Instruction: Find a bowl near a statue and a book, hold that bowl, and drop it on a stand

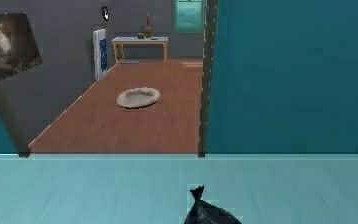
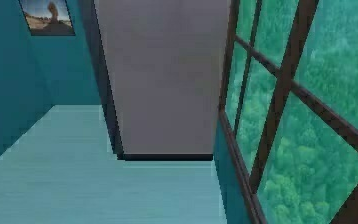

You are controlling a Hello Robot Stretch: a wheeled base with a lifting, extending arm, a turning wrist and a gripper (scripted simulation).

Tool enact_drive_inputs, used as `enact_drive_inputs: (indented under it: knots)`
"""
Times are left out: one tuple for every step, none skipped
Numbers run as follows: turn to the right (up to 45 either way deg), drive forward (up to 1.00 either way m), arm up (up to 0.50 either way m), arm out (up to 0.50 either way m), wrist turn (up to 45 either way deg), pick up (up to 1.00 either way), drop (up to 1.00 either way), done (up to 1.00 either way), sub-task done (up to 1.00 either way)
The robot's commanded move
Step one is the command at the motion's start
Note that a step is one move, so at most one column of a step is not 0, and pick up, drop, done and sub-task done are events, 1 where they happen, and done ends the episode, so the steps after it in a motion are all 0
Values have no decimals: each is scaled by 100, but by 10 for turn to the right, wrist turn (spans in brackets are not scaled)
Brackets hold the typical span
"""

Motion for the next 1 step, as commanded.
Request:
enact_drive_inputs:
  knots:
    - [-450, 0, 0, 0, 0, 0, 0, 0, 0]
